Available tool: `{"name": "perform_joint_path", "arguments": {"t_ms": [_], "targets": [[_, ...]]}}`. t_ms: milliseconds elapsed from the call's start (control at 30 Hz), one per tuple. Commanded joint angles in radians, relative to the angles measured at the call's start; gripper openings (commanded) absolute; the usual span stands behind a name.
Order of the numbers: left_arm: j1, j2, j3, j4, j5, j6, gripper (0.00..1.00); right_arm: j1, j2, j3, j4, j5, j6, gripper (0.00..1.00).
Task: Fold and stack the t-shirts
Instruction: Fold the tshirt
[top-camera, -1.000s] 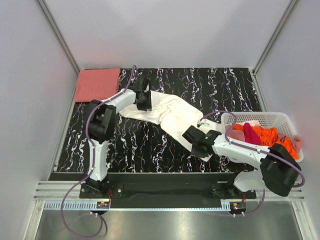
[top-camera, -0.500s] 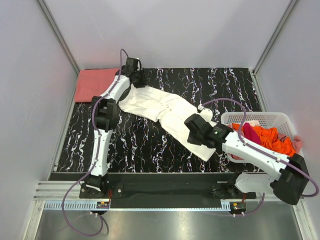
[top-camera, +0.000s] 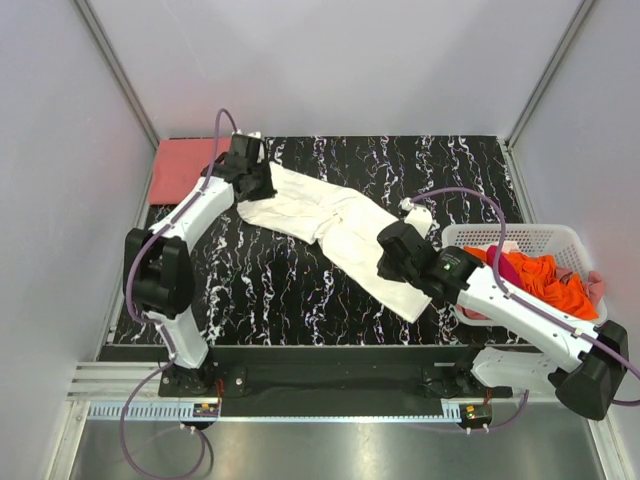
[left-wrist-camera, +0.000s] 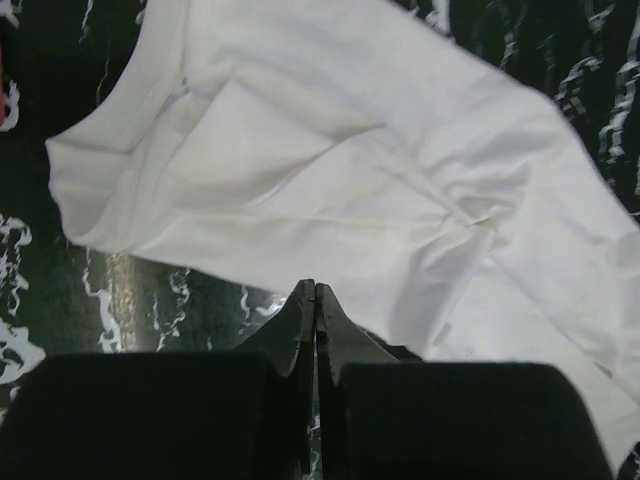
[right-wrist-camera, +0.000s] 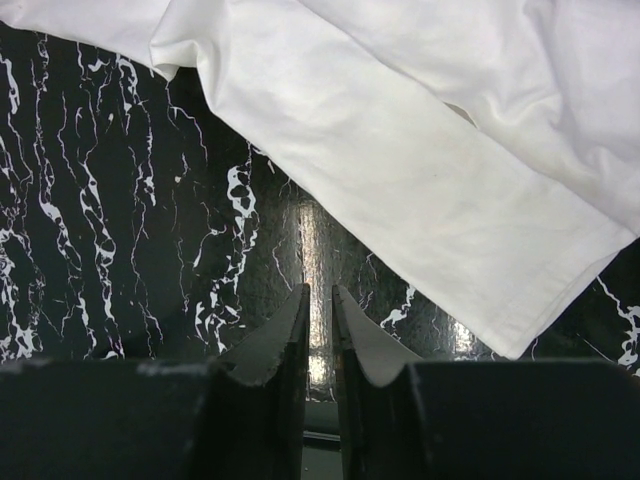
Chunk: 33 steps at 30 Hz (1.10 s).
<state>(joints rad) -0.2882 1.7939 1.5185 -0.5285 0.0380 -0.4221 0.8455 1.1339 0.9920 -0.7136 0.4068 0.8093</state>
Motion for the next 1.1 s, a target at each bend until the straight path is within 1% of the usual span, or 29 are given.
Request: {"name": "perform_joint_path", "arguments": {"t_ms": [0, 67, 100, 233, 333, 433, 600, 800, 833, 900, 933, 1000, 1033, 1067], "targets": [[0.012, 0.033, -0.104, -0.002, -0.084, 0.031, 0.0, 0.007, -0.045, -0.013, 0.04, -0.006, -0.012, 0.22], [0.018, 0.057, -0.109, -0.004, -0.124, 0.034, 0.0, 0.007, -0.062, -0.019, 0.051, -0.011, -0.012, 0.22], [0.023, 0.086, -0.106, -0.004, -0.119, 0.031, 0.0, 0.007, -0.068, -0.018, 0.052, -0.013, -0.012, 0.22], [0.047, 0.151, -0.067, -0.007, -0.173, 0.017, 0.0, 0.007, -0.098, -0.021, 0.059, -0.007, -0.012, 0.22], [0.06, 0.223, -0.005, -0.019, -0.191, 0.025, 0.0, 0.007, -0.12, -0.032, 0.06, 0.0, -0.006, 0.22], [0.064, 0.298, 0.089, -0.045, -0.208, 0.029, 0.0, 0.007, -0.135, -0.044, 0.068, 0.009, 0.001, 0.22], [0.076, 0.418, 0.195, -0.07, -0.214, 0.049, 0.0, 0.007, -0.125, -0.032, 0.071, 0.024, -0.013, 0.22], [0.104, 0.579, 0.431, -0.096, -0.173, 0.062, 0.0, 0.007, -0.102, 0.005, 0.077, 0.062, -0.033, 0.22], [0.104, 0.605, 0.518, -0.096, -0.159, 0.066, 0.0, 0.007, -0.092, 0.016, 0.078, 0.07, -0.038, 0.22], [0.106, 0.685, 0.616, -0.096, -0.136, 0.078, 0.0, 0.006, -0.08, 0.028, 0.083, 0.078, -0.05, 0.22], [0.107, 0.712, 0.716, -0.094, -0.103, 0.078, 0.0, 0.007, -0.069, 0.04, 0.086, 0.087, -0.056, 0.22], [0.107, 0.786, 0.817, -0.084, -0.066, 0.074, 0.0, 0.007, -0.059, 0.057, 0.089, 0.098, -0.067, 0.22], [0.106, 0.804, 0.897, -0.071, -0.017, 0.074, 0.01, 0.006, -0.05, 0.062, 0.091, 0.102, -0.071, 0.22], [0.106, 0.811, 0.917, -0.053, -0.004, 0.083, 0.02, 0.007, -0.045, 0.068, 0.089, 0.105, -0.074, 0.22]]}}
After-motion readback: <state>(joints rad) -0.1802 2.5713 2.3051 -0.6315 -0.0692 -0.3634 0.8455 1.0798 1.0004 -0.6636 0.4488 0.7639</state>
